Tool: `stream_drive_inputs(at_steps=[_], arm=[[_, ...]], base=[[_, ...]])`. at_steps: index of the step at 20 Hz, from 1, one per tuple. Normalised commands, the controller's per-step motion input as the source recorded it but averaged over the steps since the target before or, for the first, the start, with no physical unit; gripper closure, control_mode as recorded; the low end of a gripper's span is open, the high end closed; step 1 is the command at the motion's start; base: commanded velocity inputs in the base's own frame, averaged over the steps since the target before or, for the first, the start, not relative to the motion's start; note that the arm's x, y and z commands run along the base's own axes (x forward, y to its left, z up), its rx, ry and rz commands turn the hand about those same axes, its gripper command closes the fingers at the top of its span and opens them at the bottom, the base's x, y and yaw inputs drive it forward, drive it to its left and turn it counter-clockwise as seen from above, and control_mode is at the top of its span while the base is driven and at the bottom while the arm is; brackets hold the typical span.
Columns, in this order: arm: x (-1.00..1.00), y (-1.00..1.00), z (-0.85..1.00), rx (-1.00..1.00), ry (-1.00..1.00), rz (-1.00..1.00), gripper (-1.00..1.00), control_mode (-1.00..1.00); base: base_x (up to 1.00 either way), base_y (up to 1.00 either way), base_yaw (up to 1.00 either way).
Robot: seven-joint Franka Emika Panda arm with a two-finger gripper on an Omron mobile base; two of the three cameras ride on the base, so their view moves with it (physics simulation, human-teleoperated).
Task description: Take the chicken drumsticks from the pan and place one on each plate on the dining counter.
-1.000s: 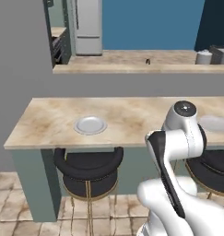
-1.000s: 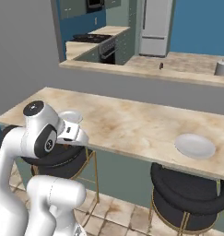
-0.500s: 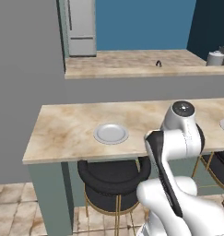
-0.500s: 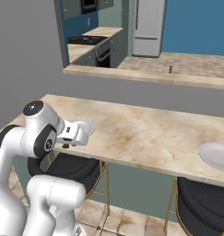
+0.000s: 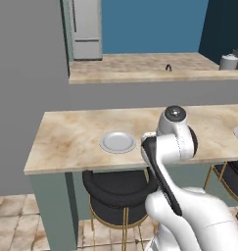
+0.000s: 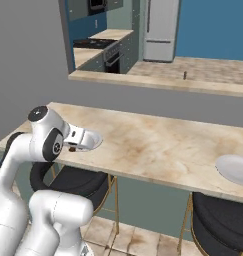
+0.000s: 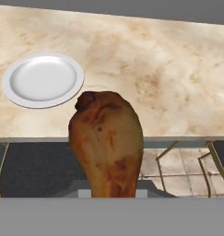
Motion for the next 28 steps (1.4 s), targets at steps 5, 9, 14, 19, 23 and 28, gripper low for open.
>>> stream_drive_inputs(at_steps=[5,9,14,19,23,28], arm=[[0.66,0.0,0.0,0.03,0.0,0.0,1.0,-1.0],[0.71,0.0,-0.07,0.0,0.0,0.04,1.0,-1.0],[0.64,0.15,-0.23,0.0,0.0,0.04,1.0,-1.0],[0.44,0.46,-0.39,0.0,0.01,0.0,1.0,-1.0],[0.28,0.69,-0.49,0.0,0.04,0.0,1.0,-1.0],[0.25,0.68,-0.46,0.0,0.02,0.0,1.0,-1.0]], base=[[0.0,0.0,0.0],[0.0,0.0,0.0],[0.0,0.0,0.0],[0.0,0.0,0.0],[0.0,0.0,0.0],[0.0,0.0,0.0]])
